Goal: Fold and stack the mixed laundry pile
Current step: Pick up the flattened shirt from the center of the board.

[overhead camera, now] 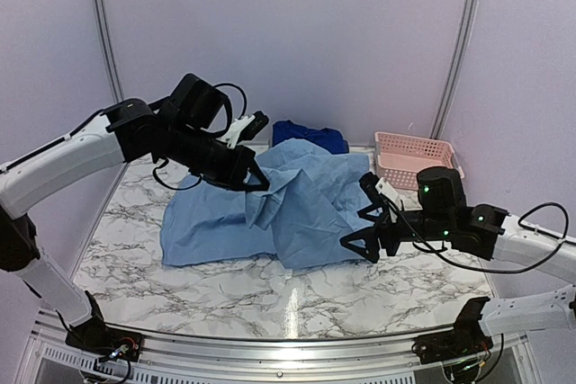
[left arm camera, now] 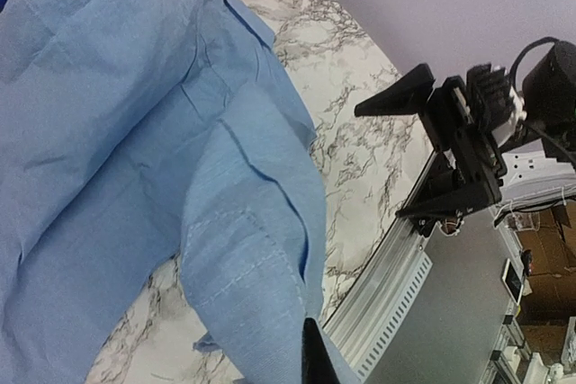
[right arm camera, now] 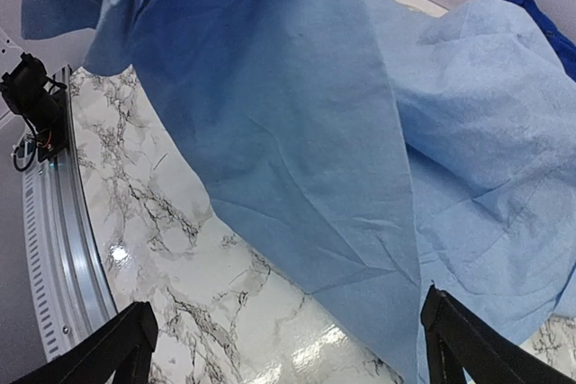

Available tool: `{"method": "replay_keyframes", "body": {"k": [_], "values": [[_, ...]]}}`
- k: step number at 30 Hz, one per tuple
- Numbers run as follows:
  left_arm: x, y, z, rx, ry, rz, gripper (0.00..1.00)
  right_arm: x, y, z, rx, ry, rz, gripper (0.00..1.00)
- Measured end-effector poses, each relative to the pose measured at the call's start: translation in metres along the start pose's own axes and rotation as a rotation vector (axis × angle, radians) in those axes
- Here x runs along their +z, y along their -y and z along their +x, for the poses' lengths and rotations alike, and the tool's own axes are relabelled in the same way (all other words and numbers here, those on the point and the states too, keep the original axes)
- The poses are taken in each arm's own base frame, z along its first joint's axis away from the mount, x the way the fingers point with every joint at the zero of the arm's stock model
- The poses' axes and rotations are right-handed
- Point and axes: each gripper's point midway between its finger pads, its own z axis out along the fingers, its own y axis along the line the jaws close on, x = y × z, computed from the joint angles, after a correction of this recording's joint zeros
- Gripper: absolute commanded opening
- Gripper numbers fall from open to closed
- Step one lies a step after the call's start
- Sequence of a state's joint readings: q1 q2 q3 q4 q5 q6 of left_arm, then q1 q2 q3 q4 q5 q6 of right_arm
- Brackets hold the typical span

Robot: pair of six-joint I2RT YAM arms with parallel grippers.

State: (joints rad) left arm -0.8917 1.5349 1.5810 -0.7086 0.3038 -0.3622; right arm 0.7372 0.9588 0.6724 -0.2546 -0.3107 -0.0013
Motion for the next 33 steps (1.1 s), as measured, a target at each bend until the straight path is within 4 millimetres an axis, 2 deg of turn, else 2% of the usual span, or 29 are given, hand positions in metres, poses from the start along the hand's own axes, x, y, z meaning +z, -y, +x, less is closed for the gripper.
{"method": "replay_keyframes", "body": {"k": [3, 6, 11, 14, 15, 18, 20, 21, 23, 24, 25, 26, 27, 28, 29, 31, 33], "values": [[0.012, 0.002, -0.014, 0.0, -0.012, 0.04, 0.0, 0.011, 0.003, -0.005, -0.043, 0.02, 0.018, 0.99], [0.016, 0.008, -0.014, 0.02, -0.03, 0.078, 0.0, 0.026, 0.017, -0.004, -0.079, 0.004, 0.072, 0.99], [0.01, 0.02, -0.011, 0.072, -0.042, 0.139, 0.0, 0.037, 0.035, -0.016, -0.134, 0.008, 0.129, 0.99], [0.001, 0.028, -0.011, 0.113, -0.031, 0.171, 0.0, 0.039, 0.051, -0.024, -0.136, 0.03, 0.145, 0.98], [-0.004, 0.031, -0.012, 0.128, -0.023, 0.18, 0.0, 0.041, 0.057, -0.024, -0.133, 0.031, 0.146, 0.95], [-0.018, 0.04, -0.014, 0.165, 0.003, 0.206, 0.0, 0.051, 0.063, -0.026, -0.138, 0.022, 0.112, 0.8], [-0.025, 0.048, -0.015, 0.192, 0.014, 0.227, 0.0, 0.06, 0.059, -0.031, -0.144, 0.019, 0.069, 0.62], [-0.027, 0.051, -0.016, 0.202, 0.019, 0.232, 0.0, 0.064, 0.056, -0.036, -0.149, 0.023, 0.041, 0.47], [-0.028, 0.057, -0.015, 0.232, 0.022, 0.233, 0.0, 0.067, 0.051, -0.045, -0.156, 0.034, 0.003, 0.11], [-0.027, 0.061, -0.012, 0.251, 0.015, 0.226, 0.03, 0.067, 0.047, -0.049, -0.158, 0.04, -0.015, 0.0], [-0.026, 0.066, -0.009, 0.275, 0.01, 0.219, 0.16, 0.065, 0.045, -0.054, -0.161, 0.047, -0.029, 0.0], [-0.025, 0.071, -0.006, 0.299, 0.006, 0.208, 0.34, 0.063, 0.042, -0.058, -0.162, 0.051, -0.037, 0.0], [-0.024, 0.072, -0.003, 0.321, 0.003, 0.189, 0.61, 0.06, 0.04, -0.061, -0.156, 0.052, -0.043, 0.0], [-0.023, 0.073, 0.0, 0.342, 0.003, 0.171, 0.82, 0.055, 0.038, -0.064, -0.157, 0.057, -0.044, 0.0], [-0.022, 0.071, 0.002, 0.346, 0.006, 0.138, 0.93, 0.048, 0.036, -0.064, -0.153, 0.058, -0.042, 0.0], [-0.023, 0.049, 0.009, 0.309, 0.021, 0.033, 0.95, 0.027, 0.028, -0.068, -0.143, 0.085, -0.032, 0.0], [-0.032, 0.01, 0.016, 0.205, 0.046, -0.071, 0.93, 0.0, 0.018, -0.071, -0.134, 0.136, -0.024, 0.0]]}}
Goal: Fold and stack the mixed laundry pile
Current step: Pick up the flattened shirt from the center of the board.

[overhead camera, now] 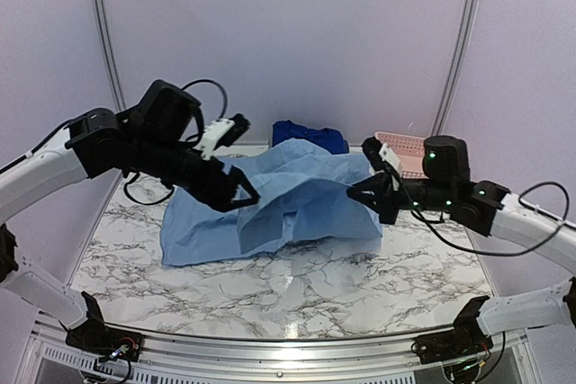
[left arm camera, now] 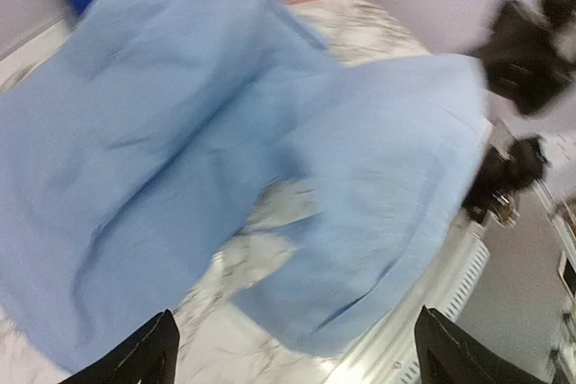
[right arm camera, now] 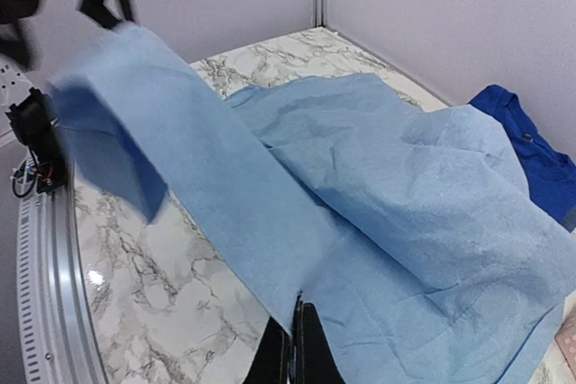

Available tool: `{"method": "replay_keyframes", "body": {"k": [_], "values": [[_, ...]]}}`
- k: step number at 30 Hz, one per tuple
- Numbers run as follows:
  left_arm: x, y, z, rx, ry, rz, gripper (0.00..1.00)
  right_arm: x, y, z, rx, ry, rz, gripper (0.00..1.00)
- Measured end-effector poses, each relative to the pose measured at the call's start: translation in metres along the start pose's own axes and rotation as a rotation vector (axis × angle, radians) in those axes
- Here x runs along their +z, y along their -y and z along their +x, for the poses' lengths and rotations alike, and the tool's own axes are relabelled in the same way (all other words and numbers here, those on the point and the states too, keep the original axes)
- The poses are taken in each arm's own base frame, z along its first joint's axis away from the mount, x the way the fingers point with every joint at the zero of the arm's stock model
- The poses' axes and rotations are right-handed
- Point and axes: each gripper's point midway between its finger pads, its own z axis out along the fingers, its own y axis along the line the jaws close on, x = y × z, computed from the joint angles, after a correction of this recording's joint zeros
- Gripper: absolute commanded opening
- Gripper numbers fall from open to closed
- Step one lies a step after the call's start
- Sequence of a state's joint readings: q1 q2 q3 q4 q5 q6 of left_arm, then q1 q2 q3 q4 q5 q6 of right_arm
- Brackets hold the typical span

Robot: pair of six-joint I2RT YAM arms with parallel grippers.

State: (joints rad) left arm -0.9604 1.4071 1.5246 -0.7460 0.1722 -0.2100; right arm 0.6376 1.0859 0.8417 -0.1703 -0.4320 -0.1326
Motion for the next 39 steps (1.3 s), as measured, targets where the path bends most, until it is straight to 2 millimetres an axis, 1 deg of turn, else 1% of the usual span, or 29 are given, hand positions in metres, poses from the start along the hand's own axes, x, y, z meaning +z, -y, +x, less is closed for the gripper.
{"method": "replay_keyframes", "body": {"k": [3, 4, 5, 6, 7, 8, 9, 10, 13, 14, 16, 20, 24, 25, 27, 28, 31, 33, 34, 35, 39], "values": [[-0.02, -0.088, 0.031, -0.275, 0.044, -0.226, 0.9, -0.034, -0.017, -0.008, 0.022, 0.066, 0.006, 0.0], [-0.025, -0.114, 0.045, -0.371, 0.06, -0.298, 0.9, -0.043, -0.022, -0.008, 0.038, 0.08, 0.003, 0.0], [-0.028, -0.13, 0.057, -0.442, 0.066, -0.345, 0.9, -0.048, -0.027, -0.006, 0.053, 0.086, -0.004, 0.0], [-0.027, -0.146, 0.077, -0.535, 0.066, -0.394, 0.9, -0.052, -0.032, -0.001, 0.072, 0.084, -0.013, 0.0], [-0.024, -0.154, 0.092, -0.593, 0.056, -0.423, 0.89, -0.053, -0.037, 0.005, 0.089, 0.077, -0.024, 0.0], [-0.016, -0.164, 0.118, -0.679, 0.026, -0.466, 0.89, -0.054, -0.043, 0.014, 0.112, 0.062, -0.038, 0.0], [-0.013, -0.169, 0.13, -0.716, 0.01, -0.488, 0.89, -0.053, -0.049, 0.023, 0.132, 0.037, -0.052, 0.0], [-0.007, -0.175, 0.148, -0.77, -0.009, -0.516, 0.88, -0.052, -0.055, 0.032, 0.15, 0.01, -0.068, 0.0], [0.002, -0.186, 0.2, -0.923, -0.069, -0.604, 0.87, -0.05, -0.069, 0.046, 0.199, -0.053, -0.101, 0.0], [0.003, -0.189, 0.214, -0.967, -0.079, -0.628, 0.87, -0.05, -0.071, 0.047, 0.212, -0.06, -0.105, 0.0], [0.004, -0.191, 0.232, -1.041, -0.079, -0.659, 0.87, -0.053, -0.075, 0.05, 0.24, -0.072, -0.109, 0.0], [0.007, -0.194, 0.254, -1.141, -0.066, -0.687, 0.86, -0.062, -0.083, 0.049, 0.286, -0.069, -0.129, 0.0], [0.01, -0.201, 0.266, -1.192, -0.031, -0.713, 0.82, -0.068, -0.094, 0.052, 0.313, -0.086, -0.16, 0.0], [0.011, -0.204, 0.267, -1.202, -0.018, -0.715, 0.79, -0.069, -0.096, 0.054, 0.32, -0.093, -0.165, 0.0], [0.014, -0.211, 0.27, -1.227, 0.003, -0.717, 0.67, -0.072, -0.1, 0.056, 0.332, -0.108, -0.175, 0.0], [0.017, -0.213, 0.271, -1.236, 0.004, -0.714, 0.58, -0.073, -0.101, 0.056, 0.337, -0.112, -0.18, 0.0], [0.029, -0.215, 0.278, -1.253, -0.027, -0.702, 0.26, -0.078, -0.107, 0.056, 0.357, -0.13, -0.204, 0.0], [0.032, -0.212, 0.282, -1.258, -0.048, -0.688, 0.1, -0.082, -0.112, 0.053, 0.371, -0.136, -0.226, 0.0], [0.03, -0.21, 0.282, -1.262, -0.05, -0.679, 0.03, -0.084, -0.115, 0.052, 0.376, -0.135, -0.238, 0.0], [0.027, -0.208, 0.28, -1.263, -0.045, -0.67, 0.0, -0.088, -0.119, 0.052, 0.385, -0.139, -0.254, 0.0], [0.002, -0.196, 0.264, -1.275, 0.041, -0.62, 0.0, -0.1, -0.135, 0.052, 0.42, -0.153, -0.316, 0.0]]}}
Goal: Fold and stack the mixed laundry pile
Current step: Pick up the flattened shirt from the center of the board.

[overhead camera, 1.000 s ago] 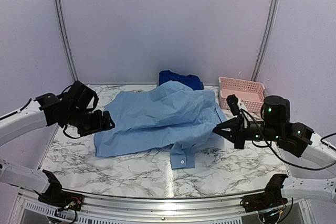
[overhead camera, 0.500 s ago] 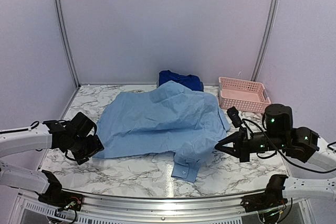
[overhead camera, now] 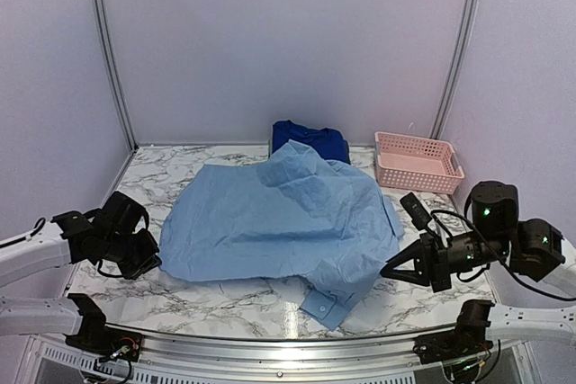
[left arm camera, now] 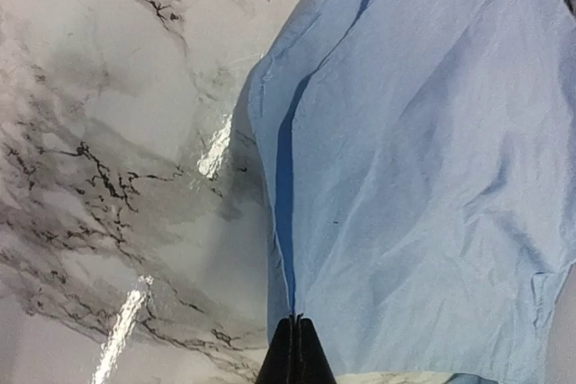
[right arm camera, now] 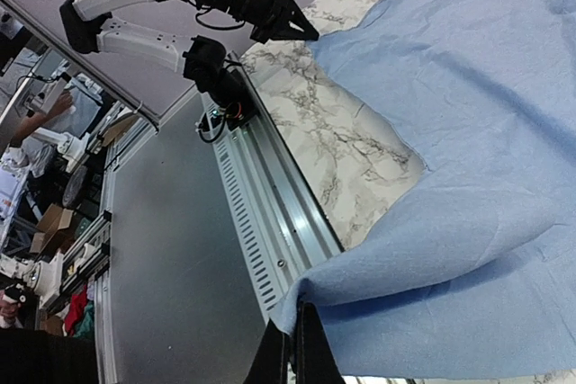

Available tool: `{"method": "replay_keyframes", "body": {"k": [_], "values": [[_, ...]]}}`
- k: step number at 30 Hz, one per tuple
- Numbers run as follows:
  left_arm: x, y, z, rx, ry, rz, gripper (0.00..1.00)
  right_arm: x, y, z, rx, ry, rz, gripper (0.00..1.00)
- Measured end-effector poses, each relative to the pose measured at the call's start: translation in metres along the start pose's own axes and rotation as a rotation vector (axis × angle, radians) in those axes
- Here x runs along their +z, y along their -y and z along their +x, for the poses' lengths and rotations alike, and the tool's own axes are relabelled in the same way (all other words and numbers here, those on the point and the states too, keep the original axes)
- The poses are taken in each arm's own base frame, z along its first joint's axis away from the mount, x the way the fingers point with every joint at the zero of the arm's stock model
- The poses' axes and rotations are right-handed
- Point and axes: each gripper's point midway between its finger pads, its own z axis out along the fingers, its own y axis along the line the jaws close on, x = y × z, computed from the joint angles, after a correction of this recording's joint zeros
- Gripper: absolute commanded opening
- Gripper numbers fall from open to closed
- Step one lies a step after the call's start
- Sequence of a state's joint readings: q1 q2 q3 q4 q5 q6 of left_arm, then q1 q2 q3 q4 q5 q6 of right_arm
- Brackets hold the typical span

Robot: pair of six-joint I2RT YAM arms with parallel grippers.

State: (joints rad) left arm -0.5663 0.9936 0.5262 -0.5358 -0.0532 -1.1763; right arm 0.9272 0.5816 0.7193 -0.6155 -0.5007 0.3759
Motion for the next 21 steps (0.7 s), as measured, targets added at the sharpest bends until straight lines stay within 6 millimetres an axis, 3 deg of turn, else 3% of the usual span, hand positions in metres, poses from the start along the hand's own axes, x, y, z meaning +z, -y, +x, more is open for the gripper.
{"method": "replay_keyframes", "body": {"k": [5, 12, 15, 19, 21], "values": [[-0.031, -0.002, -0.002, -0.036, 0.017, 0.04, 0.0, 0.001, -0.021, 0.012, 0.05, -0.055, -0.09, 0.0], [-0.04, -0.025, 0.006, -0.047, -0.015, -0.047, 0.0, 0.023, -0.046, 0.035, 0.06, -0.198, -0.187, 0.0], [-0.054, -0.03, 0.003, -0.051, 0.0, -0.079, 0.0, 0.034, -0.054, 0.042, 0.065, -0.249, -0.205, 0.0], [-0.097, -0.002, -0.024, -0.056, 0.098, -0.017, 0.0, 0.036, -0.08, 0.04, 0.033, -0.283, -0.259, 0.0], [-0.108, 0.008, -0.03, -0.057, 0.115, 0.011, 0.0, 0.034, -0.091, 0.031, 0.012, -0.271, -0.278, 0.0]]}}
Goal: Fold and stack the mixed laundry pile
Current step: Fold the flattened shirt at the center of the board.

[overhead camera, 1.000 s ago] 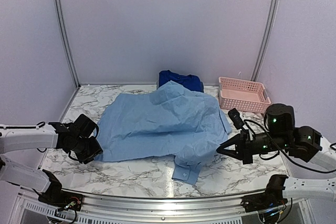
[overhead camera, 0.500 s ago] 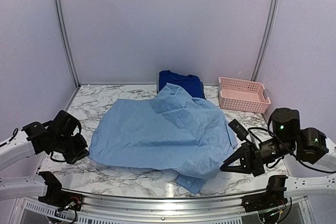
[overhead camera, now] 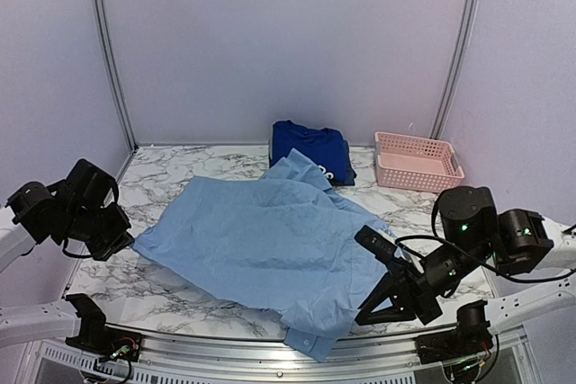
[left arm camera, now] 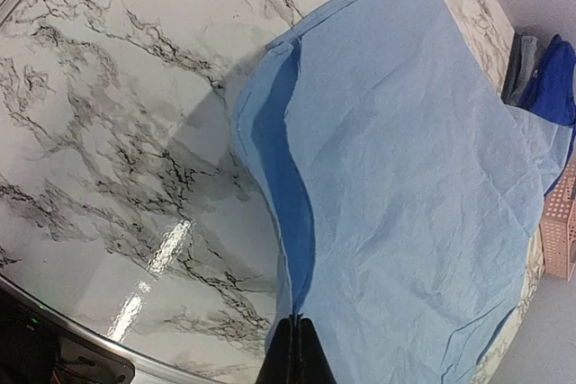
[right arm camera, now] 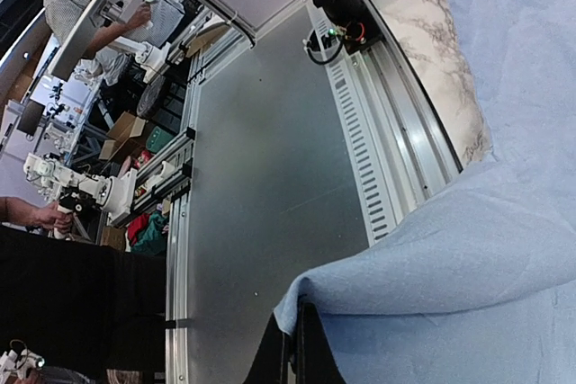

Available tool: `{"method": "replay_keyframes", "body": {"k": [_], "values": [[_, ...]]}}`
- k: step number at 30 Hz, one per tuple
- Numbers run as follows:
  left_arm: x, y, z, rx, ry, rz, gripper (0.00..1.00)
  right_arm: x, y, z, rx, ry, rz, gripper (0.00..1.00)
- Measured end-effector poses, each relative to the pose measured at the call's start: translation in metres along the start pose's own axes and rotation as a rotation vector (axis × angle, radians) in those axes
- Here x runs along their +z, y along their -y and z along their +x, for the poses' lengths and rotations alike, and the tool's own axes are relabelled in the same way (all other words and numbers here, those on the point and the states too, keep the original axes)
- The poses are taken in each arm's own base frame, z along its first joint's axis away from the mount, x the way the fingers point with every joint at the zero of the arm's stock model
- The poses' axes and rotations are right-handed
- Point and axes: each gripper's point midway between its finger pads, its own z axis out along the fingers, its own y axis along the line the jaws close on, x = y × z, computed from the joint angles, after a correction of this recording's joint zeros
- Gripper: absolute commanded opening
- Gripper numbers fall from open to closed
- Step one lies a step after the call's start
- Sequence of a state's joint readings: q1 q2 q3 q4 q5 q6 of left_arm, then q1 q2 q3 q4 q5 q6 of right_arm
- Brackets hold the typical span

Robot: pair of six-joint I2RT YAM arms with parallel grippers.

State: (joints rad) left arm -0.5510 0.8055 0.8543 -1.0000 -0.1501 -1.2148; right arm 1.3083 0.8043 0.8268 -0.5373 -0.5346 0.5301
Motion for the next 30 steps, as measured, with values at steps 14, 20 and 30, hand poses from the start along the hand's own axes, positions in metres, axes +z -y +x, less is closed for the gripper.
{"method": "replay_keyframes", "body": {"k": [14, 20, 30], "values": [[0.019, -0.011, -0.004, 0.044, -0.052, -0.181, 0.0, -0.053, 0.047, -0.073, -0.061, 0.237, 0.366, 0.0], [0.036, 0.012, -0.034, 0.06, -0.033, -0.2, 0.0, -0.072, 0.124, -0.107, -0.024, 0.233, 0.598, 0.0], [0.089, 0.022, -0.07, 0.073, -0.045, -0.218, 0.0, -0.106, 0.247, -0.126, 0.046, 0.146, 0.781, 0.0]]}}
